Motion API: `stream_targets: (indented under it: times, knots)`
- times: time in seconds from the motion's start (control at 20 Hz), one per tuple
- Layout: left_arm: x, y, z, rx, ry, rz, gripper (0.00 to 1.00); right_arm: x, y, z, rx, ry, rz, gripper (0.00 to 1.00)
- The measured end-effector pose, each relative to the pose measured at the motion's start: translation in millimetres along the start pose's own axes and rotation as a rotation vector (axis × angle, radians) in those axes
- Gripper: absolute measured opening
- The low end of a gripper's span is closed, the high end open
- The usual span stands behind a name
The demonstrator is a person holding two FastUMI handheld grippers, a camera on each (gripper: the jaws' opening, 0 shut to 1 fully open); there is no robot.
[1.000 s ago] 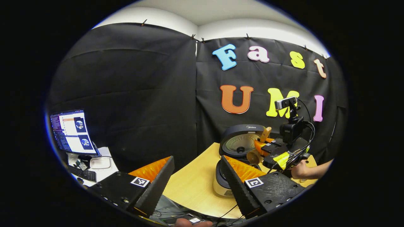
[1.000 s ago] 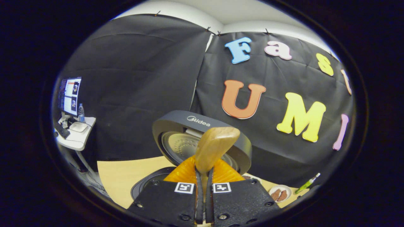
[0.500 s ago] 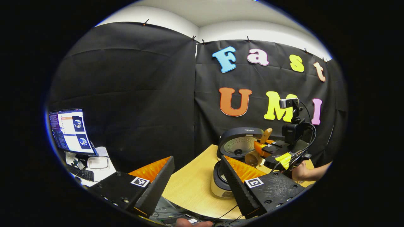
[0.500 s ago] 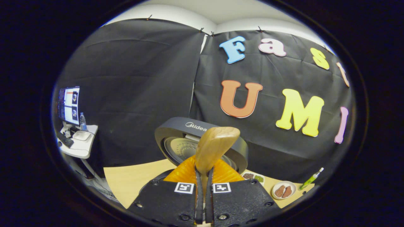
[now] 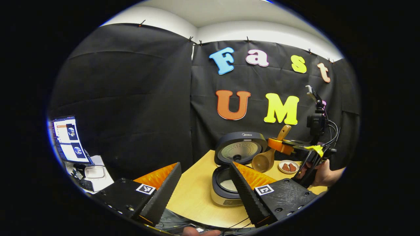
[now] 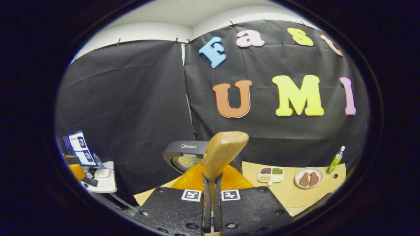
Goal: Close the left gripper, press the button to open the rice cooker; take a wooden spoon from the chopstick holder with the right hand, scoop a spoonful of rice and pour it into the rice cooker, then put the wooden spoon back into the chopstick holder.
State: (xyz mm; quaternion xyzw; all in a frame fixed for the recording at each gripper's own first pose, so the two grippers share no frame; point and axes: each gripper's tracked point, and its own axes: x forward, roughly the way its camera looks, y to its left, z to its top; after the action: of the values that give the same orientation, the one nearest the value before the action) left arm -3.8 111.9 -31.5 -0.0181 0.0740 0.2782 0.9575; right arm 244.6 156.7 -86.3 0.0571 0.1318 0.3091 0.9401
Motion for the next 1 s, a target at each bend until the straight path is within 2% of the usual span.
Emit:
stream_targets:
  times: [0.2,0.35,0.45,0.7,0.85,1.0]
  knots:
    - [12,-29,2,0.009,-0.004,-0.089,0.95,-35,-36,15,0.187,-0.002,-0.044,0.08]
    - [23,-56,1,0.017,0.001,-0.159,0.95,-64,-78,26,0.306,-0.028,-0.118,0.08]
    - [31,-74,0,0.024,0.005,-0.209,0.95,-85,-113,26,0.349,-0.046,-0.188,0.06]
    - [50,-120,-1,0.039,-0.002,-0.311,0.95,-147,-208,13,0.424,-0.069,-0.402,0.08]
    - [59,-140,-1,0.037,-0.002,-0.345,0.94,-179,-270,2,0.441,-0.072,-0.523,0.06]
    - [68,-153,1,0.049,-0.011,-0.348,0.95,-208,-327,-11,0.468,-0.075,-0.637,0.08]
